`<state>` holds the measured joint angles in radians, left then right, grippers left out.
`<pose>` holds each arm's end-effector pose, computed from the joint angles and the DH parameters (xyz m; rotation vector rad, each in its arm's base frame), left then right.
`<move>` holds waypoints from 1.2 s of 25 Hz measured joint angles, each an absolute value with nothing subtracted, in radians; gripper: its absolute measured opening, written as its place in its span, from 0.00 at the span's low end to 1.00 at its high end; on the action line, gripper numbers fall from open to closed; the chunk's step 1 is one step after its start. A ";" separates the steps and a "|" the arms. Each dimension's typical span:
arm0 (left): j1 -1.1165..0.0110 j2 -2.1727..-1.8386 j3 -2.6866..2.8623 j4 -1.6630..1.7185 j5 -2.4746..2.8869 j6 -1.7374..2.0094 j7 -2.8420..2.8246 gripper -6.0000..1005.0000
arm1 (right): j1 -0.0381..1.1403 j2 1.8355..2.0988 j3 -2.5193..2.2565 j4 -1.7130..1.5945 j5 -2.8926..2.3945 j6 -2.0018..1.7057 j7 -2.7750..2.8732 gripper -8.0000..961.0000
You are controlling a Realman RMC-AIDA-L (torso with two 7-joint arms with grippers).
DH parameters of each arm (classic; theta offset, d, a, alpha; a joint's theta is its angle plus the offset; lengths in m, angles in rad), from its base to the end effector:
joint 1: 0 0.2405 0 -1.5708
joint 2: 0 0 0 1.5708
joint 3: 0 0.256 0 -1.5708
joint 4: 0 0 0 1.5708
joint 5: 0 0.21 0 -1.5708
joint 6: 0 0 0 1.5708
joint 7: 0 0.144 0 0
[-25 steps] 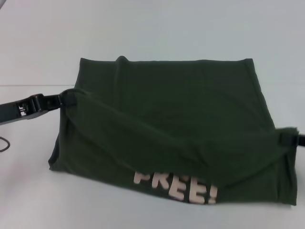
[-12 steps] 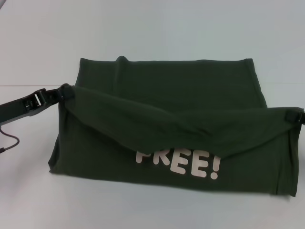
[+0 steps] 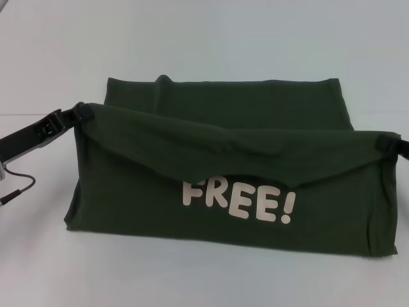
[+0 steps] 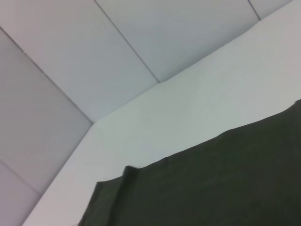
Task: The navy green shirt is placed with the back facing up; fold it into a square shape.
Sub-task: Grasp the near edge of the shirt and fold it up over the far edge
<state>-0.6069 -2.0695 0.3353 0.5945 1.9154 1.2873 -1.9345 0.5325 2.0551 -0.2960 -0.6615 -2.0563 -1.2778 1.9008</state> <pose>-0.2848 0.3880 0.0529 -1.9490 -1.4083 -1.1060 0.3277 0.3636 0.0669 -1.9276 1.3882 0.8807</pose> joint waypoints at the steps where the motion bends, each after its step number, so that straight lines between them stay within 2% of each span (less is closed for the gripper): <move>1: -0.607 -2.070 0.335 0.588 1.913 1.280 -1.928 0.05 | 0.535 2.058 -0.296 -0.660 -2.056 -1.263 1.903 0.08; 9: -0.617 -2.079 0.334 0.522 1.876 1.205 -1.860 0.05 | 0.555 2.066 -0.296 -0.633 -2.053 -1.192 1.904 0.08; 30: -0.659 -2.161 0.340 0.502 1.753 1.003 -1.648 0.05 | 0.613 2.086 -0.299 -0.554 -2.052 -1.001 1.823 0.08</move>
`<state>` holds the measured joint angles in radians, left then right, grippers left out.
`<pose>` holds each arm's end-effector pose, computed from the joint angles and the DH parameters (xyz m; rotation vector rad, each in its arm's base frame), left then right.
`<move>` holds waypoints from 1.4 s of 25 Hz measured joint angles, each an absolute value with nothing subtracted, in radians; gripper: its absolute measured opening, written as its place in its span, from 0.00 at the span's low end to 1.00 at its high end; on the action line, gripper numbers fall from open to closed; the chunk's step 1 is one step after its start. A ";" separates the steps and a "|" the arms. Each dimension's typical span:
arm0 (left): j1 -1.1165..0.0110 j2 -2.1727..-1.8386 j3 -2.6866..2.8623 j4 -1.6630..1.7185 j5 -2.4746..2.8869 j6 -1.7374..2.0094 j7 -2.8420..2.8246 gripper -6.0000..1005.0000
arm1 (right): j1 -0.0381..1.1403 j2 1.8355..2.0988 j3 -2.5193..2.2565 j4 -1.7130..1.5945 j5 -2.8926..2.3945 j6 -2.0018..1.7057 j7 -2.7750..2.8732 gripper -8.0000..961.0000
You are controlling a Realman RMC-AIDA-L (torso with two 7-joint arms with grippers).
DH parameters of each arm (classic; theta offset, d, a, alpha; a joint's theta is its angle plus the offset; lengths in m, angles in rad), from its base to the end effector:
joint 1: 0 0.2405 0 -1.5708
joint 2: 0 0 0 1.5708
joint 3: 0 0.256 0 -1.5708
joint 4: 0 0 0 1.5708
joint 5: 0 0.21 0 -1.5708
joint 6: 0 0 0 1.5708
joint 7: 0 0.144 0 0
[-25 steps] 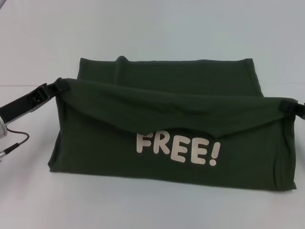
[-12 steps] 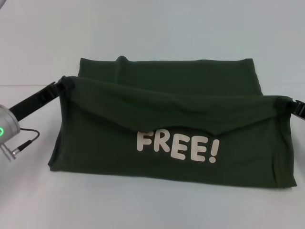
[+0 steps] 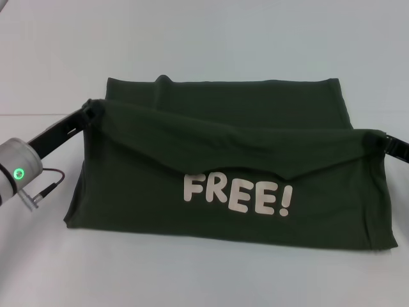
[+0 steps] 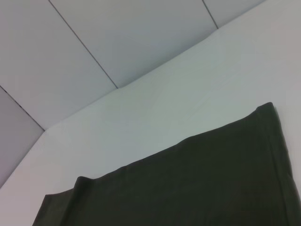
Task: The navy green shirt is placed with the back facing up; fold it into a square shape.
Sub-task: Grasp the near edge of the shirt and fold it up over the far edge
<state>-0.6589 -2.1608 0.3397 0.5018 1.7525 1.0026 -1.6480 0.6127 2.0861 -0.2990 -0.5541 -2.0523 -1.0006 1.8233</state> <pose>-0.2794 0.4089 0.0122 -1.7871 -1.2807 -1.0492 0.3280 0.3934 0.0379 -1.8075 1.3805 0.7764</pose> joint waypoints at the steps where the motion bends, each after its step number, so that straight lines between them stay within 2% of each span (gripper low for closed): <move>1: -0.663 -2.162 0.340 0.492 1.733 0.998 -1.628 0.05 | 0.616 2.086 -0.299 -0.553 -2.052 -0.996 1.822 0.08; 22: -0.711 -2.167 0.339 0.344 1.587 0.830 -1.424 0.05 | 0.659 2.089 -0.375 -0.480 -2.053 -0.815 1.821 0.08; 35: -0.742 -2.172 0.334 0.284 1.488 0.809 -1.308 0.06 | 0.673 2.090 -0.377 -0.466 -2.052 -0.773 1.814 0.15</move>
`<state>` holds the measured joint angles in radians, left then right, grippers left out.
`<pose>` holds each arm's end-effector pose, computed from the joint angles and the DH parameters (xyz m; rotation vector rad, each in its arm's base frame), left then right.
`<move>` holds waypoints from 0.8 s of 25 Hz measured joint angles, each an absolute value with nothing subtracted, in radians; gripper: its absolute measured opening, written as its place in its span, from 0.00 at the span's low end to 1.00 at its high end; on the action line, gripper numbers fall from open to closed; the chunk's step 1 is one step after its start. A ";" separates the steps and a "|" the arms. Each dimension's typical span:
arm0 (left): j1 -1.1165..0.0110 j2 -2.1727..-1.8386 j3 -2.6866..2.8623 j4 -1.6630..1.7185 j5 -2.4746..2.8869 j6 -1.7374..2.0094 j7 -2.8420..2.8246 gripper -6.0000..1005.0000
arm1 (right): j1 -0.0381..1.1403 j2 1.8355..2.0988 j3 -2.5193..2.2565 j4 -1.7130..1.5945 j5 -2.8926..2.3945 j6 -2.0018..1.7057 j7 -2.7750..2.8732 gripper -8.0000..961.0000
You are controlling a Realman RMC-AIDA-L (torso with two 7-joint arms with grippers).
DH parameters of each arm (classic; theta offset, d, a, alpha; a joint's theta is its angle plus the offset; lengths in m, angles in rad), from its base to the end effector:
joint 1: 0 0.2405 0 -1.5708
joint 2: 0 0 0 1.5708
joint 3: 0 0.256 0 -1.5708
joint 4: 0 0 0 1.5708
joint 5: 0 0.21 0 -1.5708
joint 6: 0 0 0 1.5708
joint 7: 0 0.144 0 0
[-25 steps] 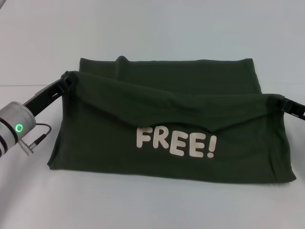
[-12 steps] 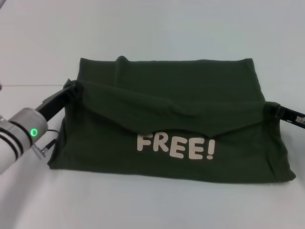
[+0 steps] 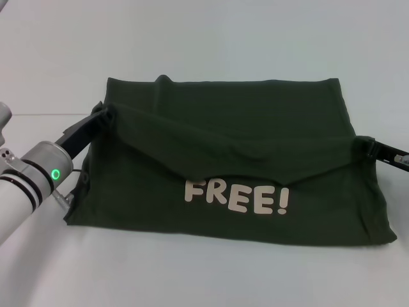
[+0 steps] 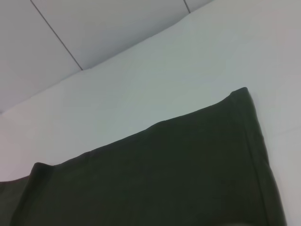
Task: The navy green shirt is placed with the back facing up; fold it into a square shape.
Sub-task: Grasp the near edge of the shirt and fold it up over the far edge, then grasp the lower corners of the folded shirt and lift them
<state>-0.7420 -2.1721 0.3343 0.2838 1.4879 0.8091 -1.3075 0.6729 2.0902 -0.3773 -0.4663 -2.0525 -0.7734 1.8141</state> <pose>-0.2705 0.4233 -0.0251 -1.6723 -1.2492 -0.9955 0.3265 0.4128 0.0157 -1.7582 1.3846 0.6287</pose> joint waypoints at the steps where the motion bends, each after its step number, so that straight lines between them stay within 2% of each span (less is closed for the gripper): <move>1: -0.742 -2.172 0.334 0.283 1.483 0.809 -1.307 0.06 | 0.674 2.091 -0.377 -0.466 -2.052 -0.774 1.811 0.16; 5: -0.739 -2.172 0.333 0.275 1.444 0.809 -1.307 0.05 | 0.677 2.092 -0.377 -0.465 -2.052 -0.782 1.810 0.18; 6: -0.737 -2.172 0.333 0.269 1.423 0.809 -1.307 0.09 | 0.677 2.092 -0.377 -0.465 -2.052 -0.783 1.810 0.18; 11: -0.732 -2.172 0.331 0.266 1.410 0.809 -1.306 0.30 | 0.676 2.091 -0.376 -0.465 -2.052 -0.801 1.819 0.43; 18: -0.718 -2.167 0.338 0.272 1.412 0.829 -1.307 0.61 | 0.632 2.082 -0.369 -0.479 -1.987 -0.867 1.843 0.65; 20: -0.705 -2.159 0.367 0.288 1.436 0.851 -1.339 0.61 | 0.600 2.076 -0.368 -0.492 -1.944 -0.923 1.840 0.72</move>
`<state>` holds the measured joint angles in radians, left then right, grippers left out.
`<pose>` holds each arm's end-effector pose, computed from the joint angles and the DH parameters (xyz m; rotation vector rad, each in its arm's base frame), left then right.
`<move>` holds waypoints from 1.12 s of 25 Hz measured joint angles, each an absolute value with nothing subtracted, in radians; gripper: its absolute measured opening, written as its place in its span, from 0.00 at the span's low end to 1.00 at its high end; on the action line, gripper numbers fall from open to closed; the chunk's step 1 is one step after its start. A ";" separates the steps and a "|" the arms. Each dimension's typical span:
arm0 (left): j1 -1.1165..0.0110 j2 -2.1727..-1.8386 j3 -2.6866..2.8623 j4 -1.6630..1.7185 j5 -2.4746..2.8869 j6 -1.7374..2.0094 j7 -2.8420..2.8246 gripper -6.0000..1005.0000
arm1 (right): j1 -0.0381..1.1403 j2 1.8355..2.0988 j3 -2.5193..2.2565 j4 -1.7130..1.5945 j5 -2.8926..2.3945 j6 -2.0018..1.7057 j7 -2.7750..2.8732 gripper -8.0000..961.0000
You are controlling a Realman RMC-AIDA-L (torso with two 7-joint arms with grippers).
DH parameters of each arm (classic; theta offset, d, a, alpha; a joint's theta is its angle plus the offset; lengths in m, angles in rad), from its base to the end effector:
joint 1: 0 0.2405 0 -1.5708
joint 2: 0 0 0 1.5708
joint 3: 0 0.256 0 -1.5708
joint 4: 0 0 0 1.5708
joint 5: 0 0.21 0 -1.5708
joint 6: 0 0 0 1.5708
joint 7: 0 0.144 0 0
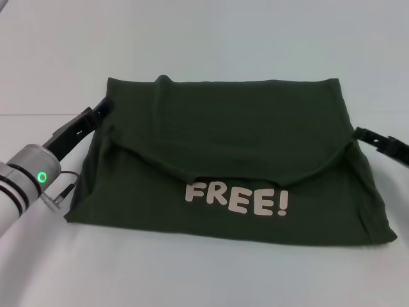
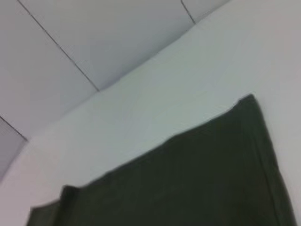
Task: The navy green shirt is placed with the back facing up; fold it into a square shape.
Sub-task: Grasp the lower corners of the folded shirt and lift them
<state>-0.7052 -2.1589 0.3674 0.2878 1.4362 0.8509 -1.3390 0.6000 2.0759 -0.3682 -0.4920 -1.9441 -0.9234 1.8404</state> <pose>-0.2799 0.4171 -0.0155 -1.6341 -1.2696 -1.0503 0.3340 0.3944 0.0311 -1.7239 1.4489 0.8093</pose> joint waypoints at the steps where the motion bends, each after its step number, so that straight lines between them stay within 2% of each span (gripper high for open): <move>1: -0.695 -2.152 0.397 0.304 1.464 0.868 -1.385 0.61 | 0.581 2.073 -0.368 -0.503 -1.922 -0.958 1.839 0.76; 5: -0.641 -2.120 0.517 0.427 1.661 0.961 -1.644 0.61 | 0.502 2.059 -0.368 -0.551 -1.875 -1.122 1.838 0.92; 7: -0.618 -2.108 0.528 0.497 1.778 1.046 -1.744 0.61 | 0.471 2.045 -0.369 -0.562 -1.873 -1.206 1.841 0.94; 8: -0.598 -2.092 0.526 0.581 1.904 1.152 -1.832 0.61 | 0.444 2.030 -0.371 -0.566 -1.874 -1.286 1.841 0.95; 9: -0.598 -2.092 0.526 0.581 1.904 1.152 -1.832 0.61 | 0.444 2.030 -0.371 -0.566 -1.874 -1.286 1.841 0.96; 15: -0.613 -2.036 0.512 0.732 2.219 1.351 -2.010 0.61 | 0.395 2.000 -0.376 -0.569 -1.881 -1.408 1.834 0.97; 17: -0.626 -2.031 0.512 0.743 2.274 1.351 -2.064 0.61 | 0.387 1.999 -0.380 -0.569 -1.881 -1.415 1.830 0.96; 22: -0.639 -2.034 0.536 0.741 2.303 1.281 -2.117 0.82 | 0.383 2.004 -0.419 -0.569 -1.881 -1.415 1.815 0.96; 28: -0.641 -2.035 0.574 0.741 2.392 1.256 -2.051 0.82 | 0.382 2.007 -0.449 -0.569 -1.881 -1.411 1.794 0.96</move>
<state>-0.6408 -2.0354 0.5740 0.7409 2.3919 1.2563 -2.0505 0.3821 2.0065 -0.4486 -0.5692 -1.8809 -1.4106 1.7941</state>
